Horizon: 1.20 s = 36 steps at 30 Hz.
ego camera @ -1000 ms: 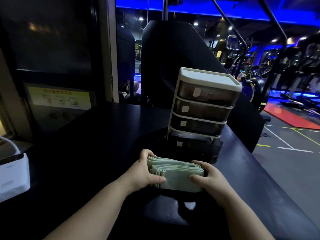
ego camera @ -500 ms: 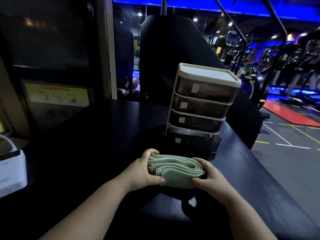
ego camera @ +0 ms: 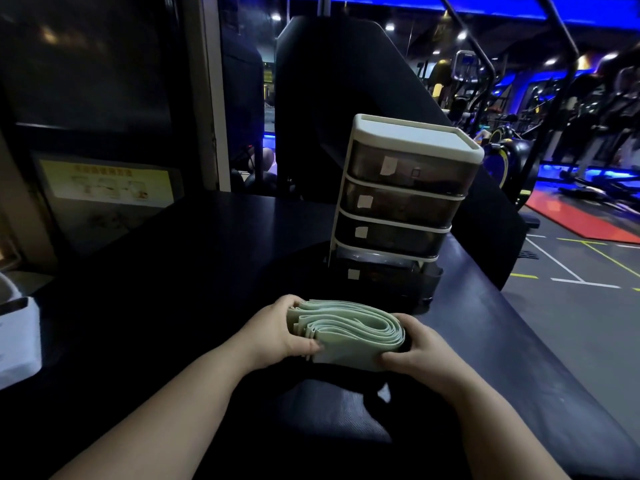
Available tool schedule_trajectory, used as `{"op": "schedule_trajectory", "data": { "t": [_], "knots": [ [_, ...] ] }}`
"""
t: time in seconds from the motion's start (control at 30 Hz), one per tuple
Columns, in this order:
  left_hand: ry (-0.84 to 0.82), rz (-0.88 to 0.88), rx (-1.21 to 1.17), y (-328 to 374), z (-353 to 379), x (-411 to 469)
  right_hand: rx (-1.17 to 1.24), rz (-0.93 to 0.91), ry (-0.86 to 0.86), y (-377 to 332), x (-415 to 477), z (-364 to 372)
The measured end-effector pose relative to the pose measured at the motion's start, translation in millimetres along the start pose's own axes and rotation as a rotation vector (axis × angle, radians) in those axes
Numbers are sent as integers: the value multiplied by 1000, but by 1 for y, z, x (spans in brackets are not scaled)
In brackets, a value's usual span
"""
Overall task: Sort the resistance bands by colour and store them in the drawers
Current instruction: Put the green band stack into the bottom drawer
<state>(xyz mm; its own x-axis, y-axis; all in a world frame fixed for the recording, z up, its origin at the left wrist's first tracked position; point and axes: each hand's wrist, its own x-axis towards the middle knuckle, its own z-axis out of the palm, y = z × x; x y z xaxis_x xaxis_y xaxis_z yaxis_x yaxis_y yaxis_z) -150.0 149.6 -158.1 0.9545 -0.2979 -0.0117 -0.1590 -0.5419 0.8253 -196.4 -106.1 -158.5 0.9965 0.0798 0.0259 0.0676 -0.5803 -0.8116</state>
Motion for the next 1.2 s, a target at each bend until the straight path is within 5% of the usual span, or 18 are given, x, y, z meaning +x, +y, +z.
{"op": "schedule_trajectory", "data": {
  "t": [0.17, 0.43, 0.8, 0.97, 1.2],
  "knots": [
    [-107, 1, -17, 3, -9, 12, -71, -46, -51, -1, 2, -2],
    [3, 86, -137, 30, -5, 46, -70, -117, 257, 0, 27, -24],
    [415, 460, -13, 63, 29, 132, -33, -295, 639, 6, 94, -67],
    [512, 576, 53, 45, 40, 140, -156, -290, 694, 28, 108, -54],
    [427, 592, 71, 32, 38, 153, -258, -301, 666, 34, 109, -58]
  ]
}}
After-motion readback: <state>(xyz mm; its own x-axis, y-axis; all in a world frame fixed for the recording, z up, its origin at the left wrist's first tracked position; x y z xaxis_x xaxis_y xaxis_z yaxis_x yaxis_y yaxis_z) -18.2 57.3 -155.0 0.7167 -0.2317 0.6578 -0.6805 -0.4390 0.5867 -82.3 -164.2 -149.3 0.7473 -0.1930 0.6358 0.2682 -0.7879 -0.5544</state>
